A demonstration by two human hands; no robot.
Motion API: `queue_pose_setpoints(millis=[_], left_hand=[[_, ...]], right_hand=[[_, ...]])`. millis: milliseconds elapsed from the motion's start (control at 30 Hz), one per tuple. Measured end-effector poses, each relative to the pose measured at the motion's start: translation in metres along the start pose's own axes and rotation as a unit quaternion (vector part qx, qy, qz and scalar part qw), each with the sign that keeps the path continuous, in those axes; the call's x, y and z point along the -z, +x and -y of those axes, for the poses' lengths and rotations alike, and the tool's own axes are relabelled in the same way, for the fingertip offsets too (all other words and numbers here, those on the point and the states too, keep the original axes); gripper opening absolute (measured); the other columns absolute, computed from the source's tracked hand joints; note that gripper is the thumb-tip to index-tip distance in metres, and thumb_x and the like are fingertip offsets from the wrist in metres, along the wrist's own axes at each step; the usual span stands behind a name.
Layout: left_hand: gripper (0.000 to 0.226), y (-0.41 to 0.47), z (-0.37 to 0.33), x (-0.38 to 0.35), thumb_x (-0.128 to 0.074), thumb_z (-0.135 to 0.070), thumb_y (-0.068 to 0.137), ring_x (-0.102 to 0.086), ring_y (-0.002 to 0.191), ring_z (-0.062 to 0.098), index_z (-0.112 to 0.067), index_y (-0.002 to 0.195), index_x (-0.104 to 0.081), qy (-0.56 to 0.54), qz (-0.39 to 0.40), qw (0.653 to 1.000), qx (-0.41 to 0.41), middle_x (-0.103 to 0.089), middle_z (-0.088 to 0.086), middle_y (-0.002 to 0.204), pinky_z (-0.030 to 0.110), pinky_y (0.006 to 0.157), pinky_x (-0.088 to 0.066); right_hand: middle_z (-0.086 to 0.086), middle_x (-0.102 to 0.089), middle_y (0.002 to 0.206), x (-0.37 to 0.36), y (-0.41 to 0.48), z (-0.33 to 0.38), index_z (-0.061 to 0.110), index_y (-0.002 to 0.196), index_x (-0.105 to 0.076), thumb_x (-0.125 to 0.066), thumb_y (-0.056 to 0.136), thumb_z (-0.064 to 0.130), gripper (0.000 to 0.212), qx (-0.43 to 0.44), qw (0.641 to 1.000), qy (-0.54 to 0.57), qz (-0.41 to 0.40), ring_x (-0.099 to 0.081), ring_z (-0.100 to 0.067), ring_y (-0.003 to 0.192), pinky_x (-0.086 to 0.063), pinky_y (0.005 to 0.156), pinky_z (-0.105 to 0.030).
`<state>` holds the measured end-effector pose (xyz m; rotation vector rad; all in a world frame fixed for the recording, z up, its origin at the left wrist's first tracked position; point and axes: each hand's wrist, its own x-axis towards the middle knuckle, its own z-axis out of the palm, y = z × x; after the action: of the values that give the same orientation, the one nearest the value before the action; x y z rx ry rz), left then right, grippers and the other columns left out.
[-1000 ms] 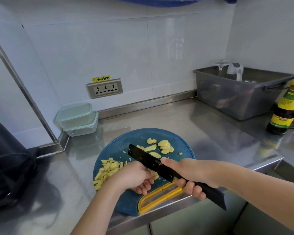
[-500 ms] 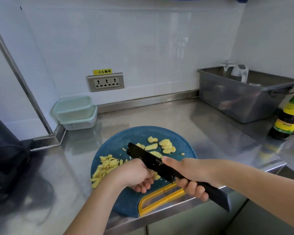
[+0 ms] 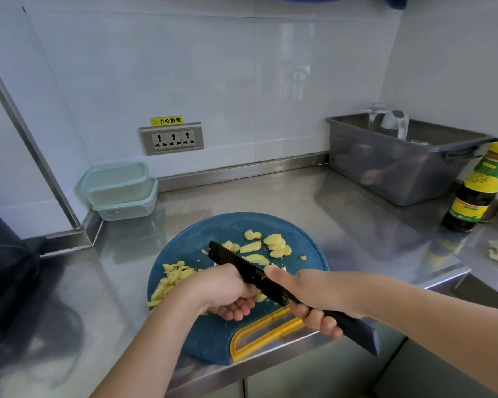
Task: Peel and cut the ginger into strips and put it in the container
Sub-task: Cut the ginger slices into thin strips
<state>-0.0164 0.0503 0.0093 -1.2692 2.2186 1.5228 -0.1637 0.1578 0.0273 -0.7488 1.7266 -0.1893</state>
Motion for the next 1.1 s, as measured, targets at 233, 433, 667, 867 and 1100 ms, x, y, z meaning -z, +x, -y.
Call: queue_pose_setpoints(millis=[233, 433, 667, 867, 1100], left_hand=[[0.028, 0.001, 0.002, -0.002, -0.047, -0.02, 0.099, -0.054, 0.044, 0.005, -0.008, 0.078, -0.061, -0.014, -0.002, 1.0, -0.008, -0.06, -0.005, 0.051, 0.016, 0.044, -0.043], [0.029, 0.0, -0.001, -0.003, -0.046, -0.021, 0.1, -0.053, 0.043, 0.005, -0.008, 0.077, -0.061, 0.002, -0.011, 1.0, 0.001, -0.059, -0.004, 0.052, 0.016, 0.044, -0.043], [0.028, -0.007, -0.006, -0.006, -0.047, -0.021, 0.099, -0.052, 0.044, 0.006, -0.008, 0.079, -0.06, 0.01, -0.03, 0.999, 0.018, -0.058, -0.002, 0.055, 0.016, 0.044, -0.042], [0.027, -0.011, -0.007, -0.007, -0.047, -0.02, 0.099, -0.051, 0.042, 0.006, -0.008, 0.078, -0.059, 0.006, -0.036, 0.999, 0.022, -0.056, -0.003, 0.053, 0.016, 0.043, -0.042], [0.026, -0.011, -0.008, -0.007, -0.048, -0.022, 0.099, -0.051, 0.043, 0.006, -0.009, 0.079, -0.059, 0.005, -0.041, 0.999, 0.027, -0.057, -0.002, 0.057, 0.016, 0.045, -0.042]], right_hand=[[0.007, -0.037, 0.04, -0.005, 0.011, 0.005, 0.022, 0.052, -0.035, -0.026, 0.076, 0.086, 0.069, 0.007, 1.0, 0.01, 0.004, -0.034, -0.008, 0.03, -0.031, 0.037, -0.013], [0.007, -0.034, 0.037, -0.011, 0.014, 0.011, 0.022, 0.051, -0.031, -0.023, 0.076, 0.088, 0.071, -0.02, 1.0, -0.006, -0.015, -0.032, -0.009, 0.028, -0.031, 0.039, -0.011], [0.007, -0.029, 0.04, -0.016, 0.006, 0.015, 0.022, 0.052, -0.03, -0.019, 0.079, 0.086, 0.07, 0.01, 0.998, -0.042, -0.045, -0.027, -0.009, 0.032, -0.03, 0.044, -0.019], [0.004, -0.028, 0.038, -0.024, 0.009, 0.018, 0.02, 0.055, -0.03, -0.017, 0.079, 0.086, 0.071, 0.01, 0.995, -0.066, -0.079, -0.026, -0.012, 0.033, -0.03, 0.047, -0.02], [0.007, -0.033, 0.042, -0.013, 0.005, 0.011, 0.021, 0.057, -0.034, -0.025, 0.08, 0.084, 0.067, 0.039, 0.998, -0.021, -0.04, -0.03, -0.008, 0.032, -0.029, 0.038, -0.015]])
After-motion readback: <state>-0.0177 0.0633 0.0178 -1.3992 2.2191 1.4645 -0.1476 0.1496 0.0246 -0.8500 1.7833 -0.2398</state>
